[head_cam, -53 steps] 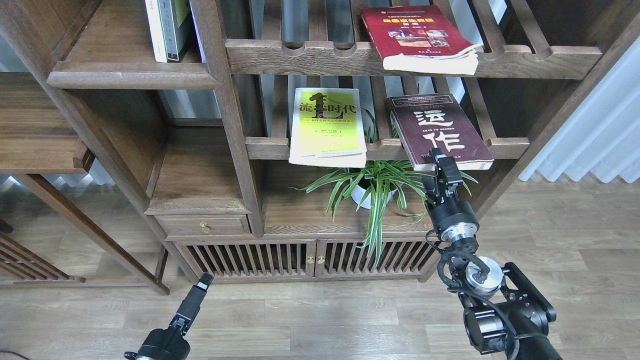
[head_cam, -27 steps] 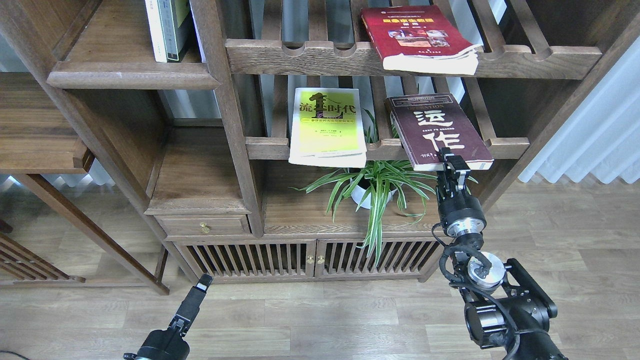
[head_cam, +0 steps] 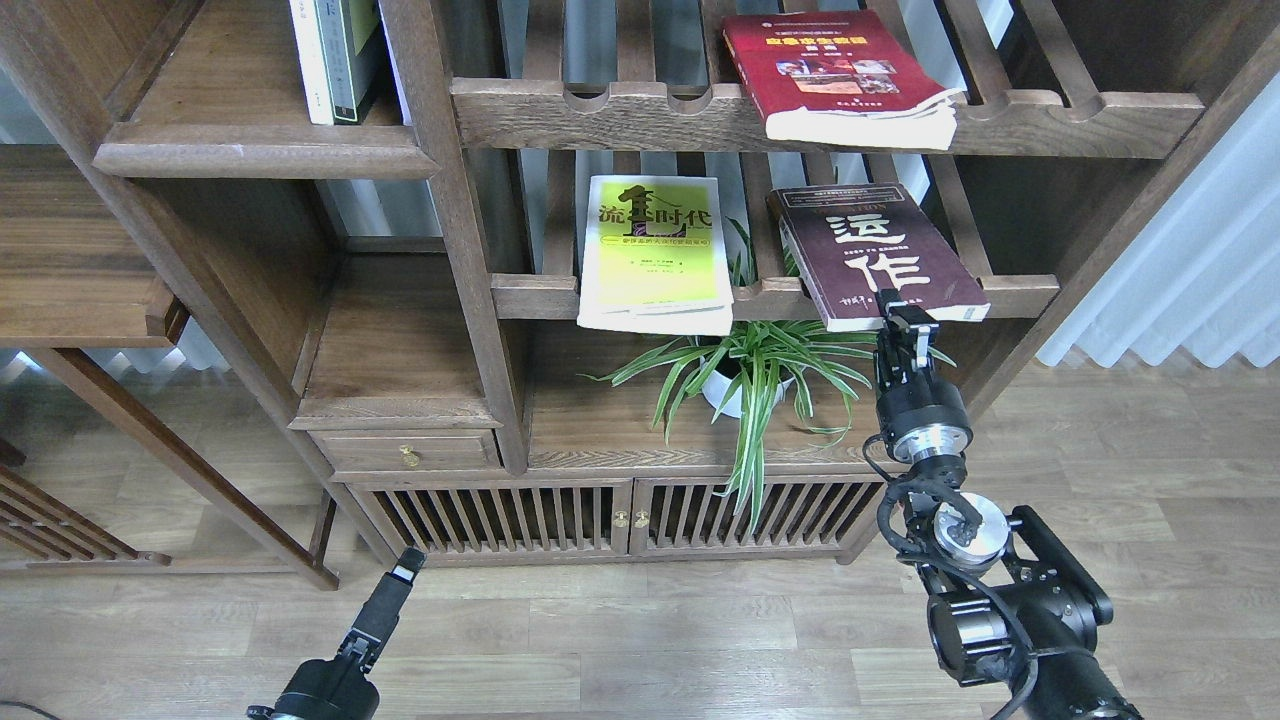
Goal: Organize books on shelf
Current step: 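Grasp the maroon book with the right gripper and pull it off the shelf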
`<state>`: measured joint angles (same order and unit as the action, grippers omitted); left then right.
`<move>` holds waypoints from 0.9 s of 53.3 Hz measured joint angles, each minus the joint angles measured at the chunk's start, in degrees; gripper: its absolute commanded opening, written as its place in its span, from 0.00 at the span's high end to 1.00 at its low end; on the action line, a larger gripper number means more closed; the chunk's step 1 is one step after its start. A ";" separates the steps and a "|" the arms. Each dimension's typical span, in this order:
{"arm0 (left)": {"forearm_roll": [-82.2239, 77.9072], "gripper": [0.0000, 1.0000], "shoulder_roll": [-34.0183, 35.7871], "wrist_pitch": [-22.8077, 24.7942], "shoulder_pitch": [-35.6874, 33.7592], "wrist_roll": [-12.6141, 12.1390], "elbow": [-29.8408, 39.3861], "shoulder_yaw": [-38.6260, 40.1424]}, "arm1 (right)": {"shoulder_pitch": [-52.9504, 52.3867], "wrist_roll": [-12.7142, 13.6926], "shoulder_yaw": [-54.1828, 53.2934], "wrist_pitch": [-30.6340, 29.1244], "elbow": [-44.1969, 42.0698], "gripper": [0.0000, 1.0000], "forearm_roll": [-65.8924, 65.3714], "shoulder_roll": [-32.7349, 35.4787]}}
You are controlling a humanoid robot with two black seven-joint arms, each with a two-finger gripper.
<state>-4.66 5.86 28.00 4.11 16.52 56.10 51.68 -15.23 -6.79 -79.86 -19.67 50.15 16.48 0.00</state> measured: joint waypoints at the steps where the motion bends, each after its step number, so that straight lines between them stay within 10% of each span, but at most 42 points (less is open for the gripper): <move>1: 0.00 0.00 0.01 0.00 0.01 0.00 -0.03 0.00 | 0.56 0.05 -0.01 -0.53 1.08 0.94 0.53 0.00; 28: -0.07 0.00 -0.06 0.00 -0.30 -0.19 -0.29 -0.14 | 22.28 0.93 -1.23 -7.70 27.75 0.95 10.91 0.00; 48: -0.09 0.00 -0.07 0.00 -0.63 -0.27 -0.83 -0.18 | 36.51 1.36 0.96 -8.32 31.65 0.95 11.75 0.62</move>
<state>-4.75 5.79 28.00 3.48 16.26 55.27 51.50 21.28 -5.43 -78.91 -28.00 81.80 28.24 0.63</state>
